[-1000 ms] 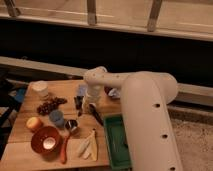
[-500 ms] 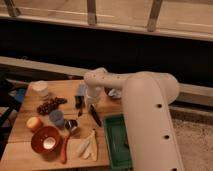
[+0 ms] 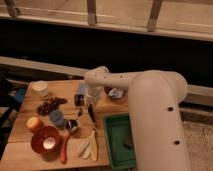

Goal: Place brush in tray

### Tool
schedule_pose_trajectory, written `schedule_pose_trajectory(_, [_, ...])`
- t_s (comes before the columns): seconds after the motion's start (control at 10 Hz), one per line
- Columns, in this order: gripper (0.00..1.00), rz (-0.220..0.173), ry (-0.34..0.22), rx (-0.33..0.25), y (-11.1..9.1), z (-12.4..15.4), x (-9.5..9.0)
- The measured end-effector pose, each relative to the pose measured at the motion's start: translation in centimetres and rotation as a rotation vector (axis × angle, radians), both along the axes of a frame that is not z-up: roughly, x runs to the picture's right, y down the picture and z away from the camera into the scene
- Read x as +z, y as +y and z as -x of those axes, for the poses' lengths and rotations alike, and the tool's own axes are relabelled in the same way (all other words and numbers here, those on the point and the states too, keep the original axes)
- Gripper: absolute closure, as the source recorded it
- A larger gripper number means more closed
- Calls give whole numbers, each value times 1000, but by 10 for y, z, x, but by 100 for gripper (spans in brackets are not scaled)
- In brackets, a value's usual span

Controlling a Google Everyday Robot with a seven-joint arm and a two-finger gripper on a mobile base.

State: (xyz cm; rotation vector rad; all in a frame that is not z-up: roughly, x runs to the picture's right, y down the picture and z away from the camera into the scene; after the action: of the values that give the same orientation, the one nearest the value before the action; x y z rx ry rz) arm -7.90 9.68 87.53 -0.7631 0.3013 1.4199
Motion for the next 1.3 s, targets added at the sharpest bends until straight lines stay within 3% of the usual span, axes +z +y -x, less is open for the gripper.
schedule_pose_trajectory(0.4, [100, -95, -22, 32, -35, -7, -37])
schedule_pose_trajectory(0.7, [100, -156, 6, 75, -48, -38, -57])
schedule_pose_trajectory(0.9, [100, -177, 47, 136, -46, -76, -70])
schedule_pose_trajectory(1.3, [100, -182, 166, 279, -23, -164, -98])
